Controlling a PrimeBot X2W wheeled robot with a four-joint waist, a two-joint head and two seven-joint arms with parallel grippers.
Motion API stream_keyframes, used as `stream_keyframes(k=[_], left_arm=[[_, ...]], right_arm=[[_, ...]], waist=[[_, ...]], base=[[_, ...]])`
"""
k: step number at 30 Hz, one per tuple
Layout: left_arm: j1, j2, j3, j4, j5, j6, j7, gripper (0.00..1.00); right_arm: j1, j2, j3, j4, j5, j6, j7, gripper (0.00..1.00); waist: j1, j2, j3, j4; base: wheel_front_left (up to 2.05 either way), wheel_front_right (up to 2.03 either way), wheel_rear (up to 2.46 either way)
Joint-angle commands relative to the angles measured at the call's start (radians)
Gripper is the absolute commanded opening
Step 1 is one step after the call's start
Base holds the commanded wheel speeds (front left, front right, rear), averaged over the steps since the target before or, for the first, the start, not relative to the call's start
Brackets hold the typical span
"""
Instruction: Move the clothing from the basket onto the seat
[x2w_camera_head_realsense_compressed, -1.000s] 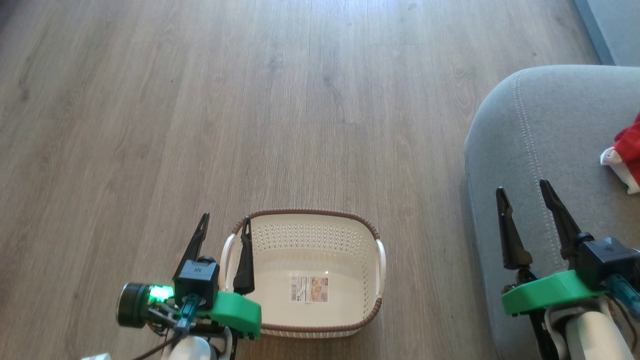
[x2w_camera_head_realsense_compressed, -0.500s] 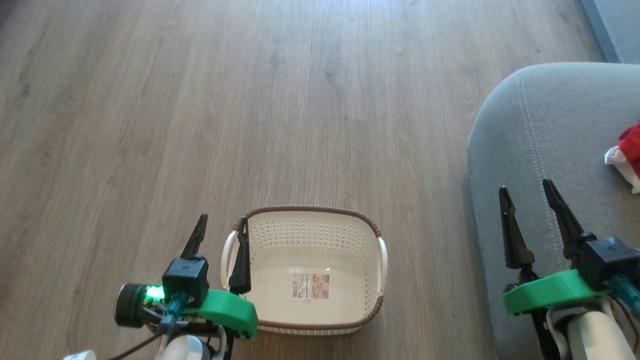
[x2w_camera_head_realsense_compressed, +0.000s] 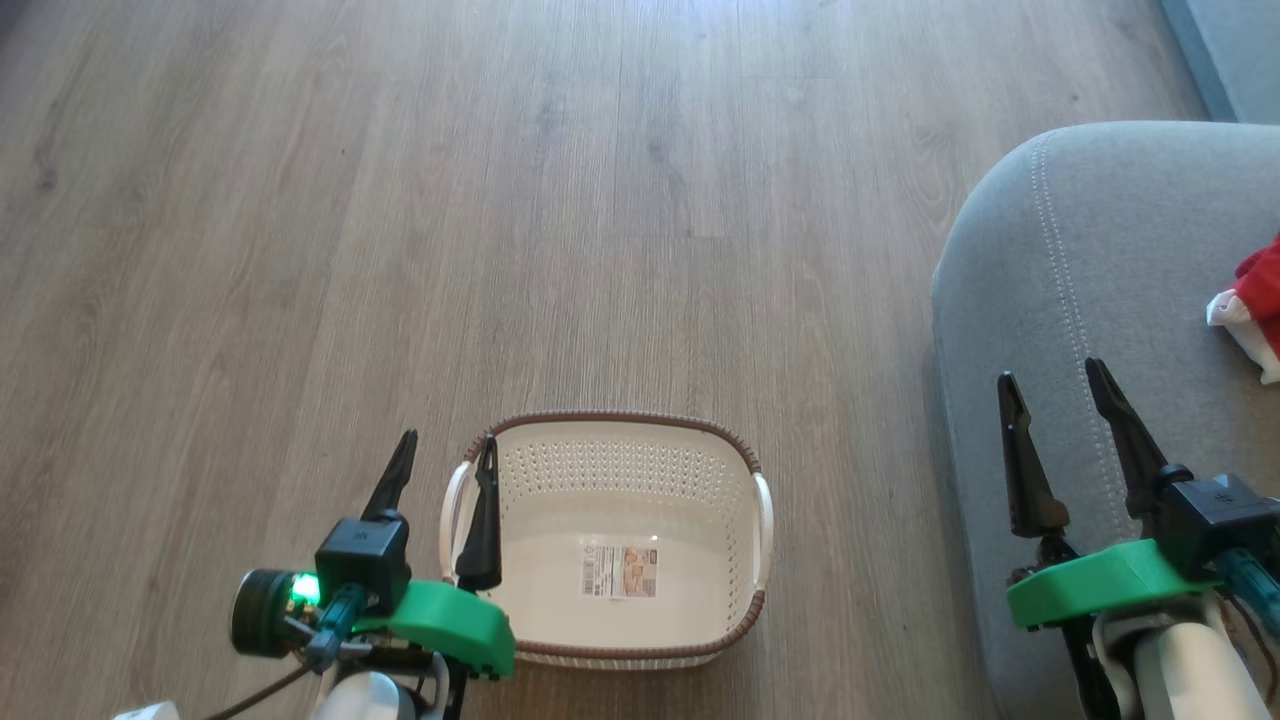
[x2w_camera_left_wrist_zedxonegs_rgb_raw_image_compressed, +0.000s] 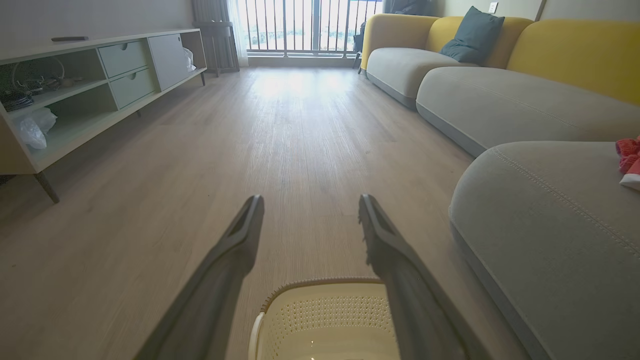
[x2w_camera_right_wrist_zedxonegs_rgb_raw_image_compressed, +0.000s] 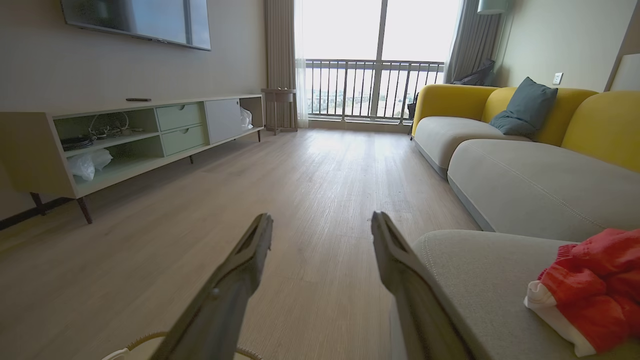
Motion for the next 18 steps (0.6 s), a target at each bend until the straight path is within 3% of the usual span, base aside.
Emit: stream_keyframes(k=[1, 14, 15, 18], left_arm=[[-0.024, -0.005, 0.040, -0.027, -0.010, -0.005, -0.005, 1.00], [-0.023, -0.005, 0.048, -0.043, -0.074, -0.021, -0.005, 1.00], [0.003, 0.000, 0.008, -0.008, -0.073, -0.021, 0.000, 0.00], [0.013, 0.001, -0.001, 0.032, -0.078, -0.022, 0.001, 0.00]], right_arm=[[-0.024, -0.005, 0.020, -0.031, -0.006, 0.000, -0.006, 1.00], [-0.028, -0.013, 0.033, -0.026, -0.004, 0.000, -0.006, 1.00], [0.000, -0.001, 0.009, 0.003, 0.000, 0.000, 0.000, 0.00], [0.006, 0.001, 0.011, 0.046, 0.001, 0.000, 0.001, 0.00]], waist=[[0.0000, 0.0000, -0.001, -0.001], [0.0000, 0.0000, 0.000, -0.010], [0.0000, 0.0000, 0.000, -0.010], [0.0000, 0.0000, 0.000, -0.010]], base=[[0.00, 0.00, 0.00], [0.00, 0.00, 0.00], [0.00, 0.00, 0.00], [0.00, 0.00, 0.00]])
